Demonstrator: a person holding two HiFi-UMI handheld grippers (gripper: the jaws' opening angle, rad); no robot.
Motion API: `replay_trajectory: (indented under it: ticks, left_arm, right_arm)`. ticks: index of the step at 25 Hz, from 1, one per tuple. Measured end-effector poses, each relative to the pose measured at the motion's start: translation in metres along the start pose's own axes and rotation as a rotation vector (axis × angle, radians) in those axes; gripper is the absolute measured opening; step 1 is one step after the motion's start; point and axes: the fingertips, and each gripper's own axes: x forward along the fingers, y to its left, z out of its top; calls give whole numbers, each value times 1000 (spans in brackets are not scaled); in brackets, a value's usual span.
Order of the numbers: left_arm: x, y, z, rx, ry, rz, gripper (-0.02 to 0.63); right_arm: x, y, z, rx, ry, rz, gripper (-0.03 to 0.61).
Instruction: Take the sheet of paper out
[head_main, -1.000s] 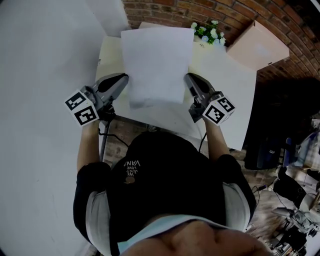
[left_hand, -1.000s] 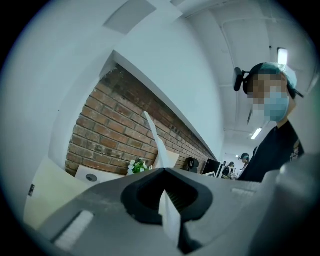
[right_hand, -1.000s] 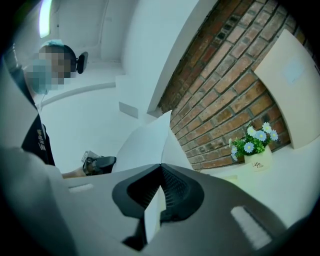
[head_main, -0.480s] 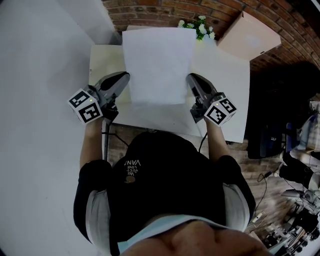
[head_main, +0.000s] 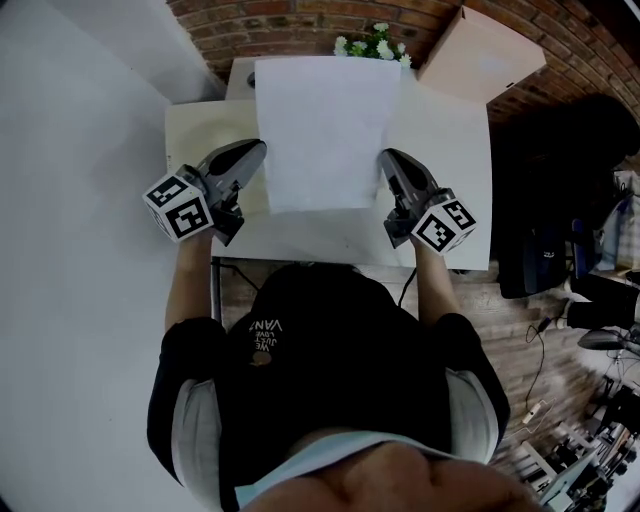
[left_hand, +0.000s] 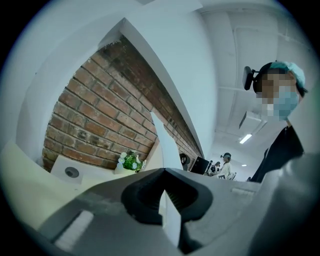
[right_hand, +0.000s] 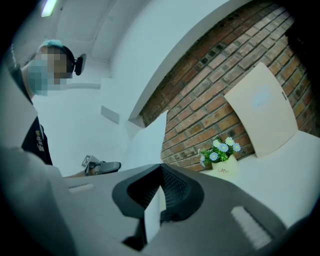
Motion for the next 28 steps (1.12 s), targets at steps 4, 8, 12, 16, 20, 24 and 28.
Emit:
replay_trajectory:
  ticks: [4, 8, 12, 16, 20, 24, 28]
  left_arm:
    - [5, 5, -5, -21, 6, -8, 0]
    - [5, 10, -12, -42, 13, -7, 0]
    - [2, 18, -20, -65, 18, -1, 0]
    - [-3, 24, -27, -89, 27, 7, 0]
    - [-5, 31, -34, -111, 38, 9, 1]
    - [-4, 39, -41, -124, 54, 8, 1]
    - [-1, 43, -45, -143, 64, 1, 0]
  right_arm:
    - [-5, -2, -2, 2, -6, -24, 0]
    - [-7, -3, -9, 6, -1, -37, 0]
    - [-5, -4, -19, 15, 11, -43, 0]
    - [-3, -2, -28, 27, 30, -51, 0]
    - [-2, -3, -38, 38, 41, -65, 0]
    - [-2, -4, -45, 46, 43, -79, 0]
    - [-4, -6, -50, 54, 45, -100, 0]
